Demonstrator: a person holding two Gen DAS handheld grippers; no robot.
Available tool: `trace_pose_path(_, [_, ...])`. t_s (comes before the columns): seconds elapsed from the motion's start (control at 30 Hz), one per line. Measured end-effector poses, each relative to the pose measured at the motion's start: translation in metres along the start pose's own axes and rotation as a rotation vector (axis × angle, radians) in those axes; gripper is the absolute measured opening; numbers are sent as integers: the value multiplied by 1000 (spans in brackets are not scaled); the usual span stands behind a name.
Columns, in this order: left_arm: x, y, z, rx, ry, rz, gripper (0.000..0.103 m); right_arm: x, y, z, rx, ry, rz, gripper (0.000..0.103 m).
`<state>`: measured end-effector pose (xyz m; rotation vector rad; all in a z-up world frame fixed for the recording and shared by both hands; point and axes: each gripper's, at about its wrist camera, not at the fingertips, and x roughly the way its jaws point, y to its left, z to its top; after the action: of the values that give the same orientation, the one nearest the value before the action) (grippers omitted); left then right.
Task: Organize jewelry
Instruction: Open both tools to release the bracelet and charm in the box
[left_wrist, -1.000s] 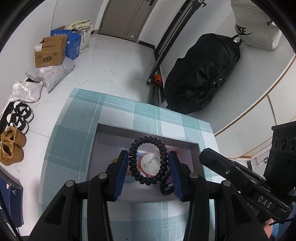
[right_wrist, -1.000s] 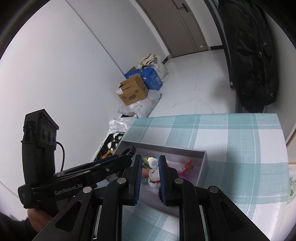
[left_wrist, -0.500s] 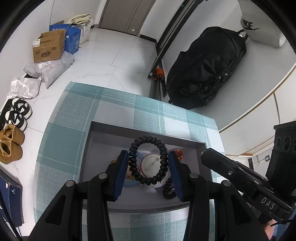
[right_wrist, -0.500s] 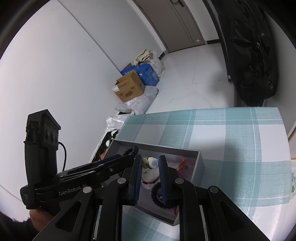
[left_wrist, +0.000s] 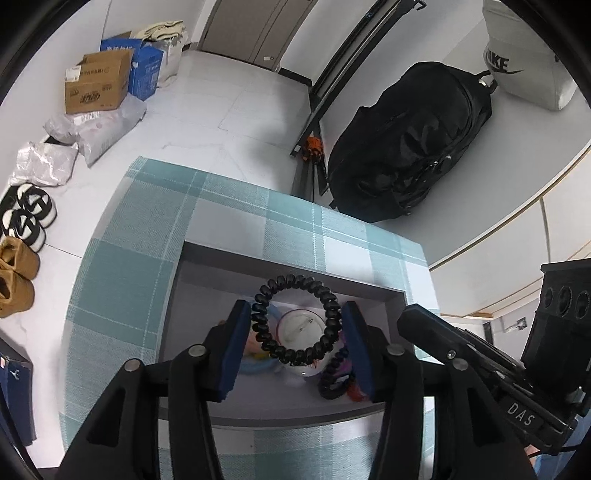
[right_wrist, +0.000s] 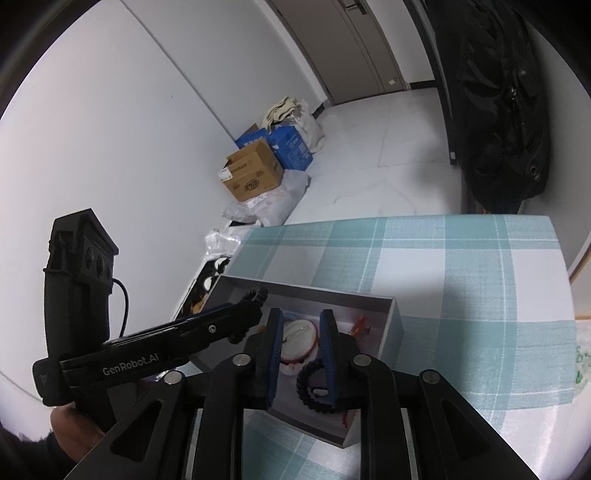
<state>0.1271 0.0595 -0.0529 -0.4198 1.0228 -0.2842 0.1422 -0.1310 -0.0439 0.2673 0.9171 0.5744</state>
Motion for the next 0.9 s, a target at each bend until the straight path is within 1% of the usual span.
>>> trace_pose_path(0.03, [2, -1, 0, 1, 7, 8, 55, -2, -1, 0, 2, -8, -2, 27])
trace_pose_path(0.1, [1, -3, -2, 10, 11, 7, 61, -4, -3, 0, 10, -14, -2, 33])
trace_pose_path(0.13, [2, -5, -3, 16, 14, 7, 63, -5, -4, -1, 15, -15, -4, 37])
trace_pose_path(0.23, [-1, -10, -6, 47, 12, 36, 64, -6, -4, -2, 16, -15, -2, 41])
trace_pose_path(0.27, [-3, -11, -7, 53, 6, 37, 64, -7, -3, -2, 14, -15, -3, 45])
trace_pose_path(0.43, [-13, -11, -8, 59, -25, 55, 64, -10, 6, -4, -28, -27, -34, 56])
trace_pose_path(0.5, [-16, -12, -8, 61, -37, 70, 64, -13, 8, -5, -41, -33, -41, 58])
trace_pose_path(0.57, [-21, -15, -9, 71, -53, 91, 64, -16, 7, -6, -42, -39, -47, 63])
trace_pose_path(0.67, [-25, -18, -10, 82, -73, 111, 64, -20, 6, -8, -32, -49, -44, 66])
trace_pose_path(0.8, [-33, -21, -12, 100, -104, 131, 64, -28, 12, -10, -53, -72, -42, 71])
trace_pose_path(0.87, [-36, -23, -14, 112, -117, 136, 65, -31, 17, -10, -81, -83, -47, 79])
trace_pose_path(0.9, [-39, -24, -15, 120, -127, 140, 65, -33, 20, -12, -95, -89, -53, 80])
